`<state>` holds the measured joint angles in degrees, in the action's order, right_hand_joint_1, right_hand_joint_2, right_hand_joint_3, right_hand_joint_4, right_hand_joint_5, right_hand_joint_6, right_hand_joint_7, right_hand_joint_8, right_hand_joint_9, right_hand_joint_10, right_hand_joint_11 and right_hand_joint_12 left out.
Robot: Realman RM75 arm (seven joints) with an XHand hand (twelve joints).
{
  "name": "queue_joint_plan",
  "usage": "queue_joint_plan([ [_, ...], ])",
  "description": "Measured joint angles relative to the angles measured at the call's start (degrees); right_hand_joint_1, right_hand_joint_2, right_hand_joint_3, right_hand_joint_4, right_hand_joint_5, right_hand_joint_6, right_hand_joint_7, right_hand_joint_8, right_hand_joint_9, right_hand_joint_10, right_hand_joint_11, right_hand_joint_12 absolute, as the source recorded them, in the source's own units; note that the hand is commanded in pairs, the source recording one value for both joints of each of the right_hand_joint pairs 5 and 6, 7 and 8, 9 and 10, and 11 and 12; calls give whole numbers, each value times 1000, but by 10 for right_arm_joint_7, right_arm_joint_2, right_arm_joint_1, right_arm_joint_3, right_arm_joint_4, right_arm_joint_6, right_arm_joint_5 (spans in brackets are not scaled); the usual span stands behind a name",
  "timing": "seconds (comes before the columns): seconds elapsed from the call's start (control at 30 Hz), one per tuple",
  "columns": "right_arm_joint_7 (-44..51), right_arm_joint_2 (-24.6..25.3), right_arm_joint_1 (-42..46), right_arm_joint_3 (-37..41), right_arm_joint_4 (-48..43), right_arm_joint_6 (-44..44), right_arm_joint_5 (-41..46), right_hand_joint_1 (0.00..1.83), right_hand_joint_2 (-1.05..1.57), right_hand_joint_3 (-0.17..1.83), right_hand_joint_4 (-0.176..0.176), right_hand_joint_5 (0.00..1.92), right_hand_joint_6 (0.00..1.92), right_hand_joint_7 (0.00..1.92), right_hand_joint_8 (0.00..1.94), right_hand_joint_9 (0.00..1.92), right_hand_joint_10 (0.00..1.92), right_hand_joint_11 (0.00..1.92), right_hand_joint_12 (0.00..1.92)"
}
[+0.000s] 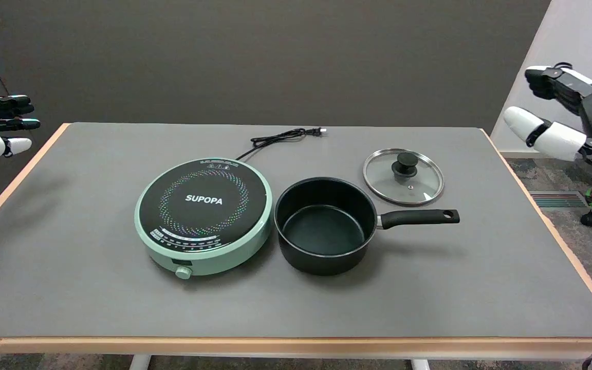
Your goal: Pick up the soup pot.
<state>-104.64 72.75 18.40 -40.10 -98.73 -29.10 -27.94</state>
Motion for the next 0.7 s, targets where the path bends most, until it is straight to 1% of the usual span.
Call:
queue_joint_plan([
  [0.07,11,5,1,7,3,-10,8,798,716,425,-170,442,442,442,442,442,442,442,442],
  [0.17,58,13,-1,14,6,-30,22,817,658,474,-166,444,444,444,444,444,444,444,444],
  [0.2,71,15,-2,15,7,-36,25,850,530,574,-155,442,442,442,442,442,442,442,442],
  [0.3,116,22,-3,18,5,-55,36,873,409,674,-138,426,426,426,426,426,426,426,426],
  [0.33,130,24,-3,18,2,-60,39,885,332,719,-126,411,411,411,411,411,411,411,411],
  [0.37,143,25,-3,19,-1,-65,41,894,284,738,-117,396,396,396,396,396,396,396,396],
  [0.4,156,27,-3,19,-5,-70,43,906,220,758,-99,371,371,371,371,371,371,371,371],
  [0.47,183,32,-1,20,-14,-79,46,927,154,770,-83,341,341,341,341,341,341,341,341],
  [0.7,266,49,10,6,-43,-103,59,985,51,792,-83,329,329,329,329,329,329,329,329],
])
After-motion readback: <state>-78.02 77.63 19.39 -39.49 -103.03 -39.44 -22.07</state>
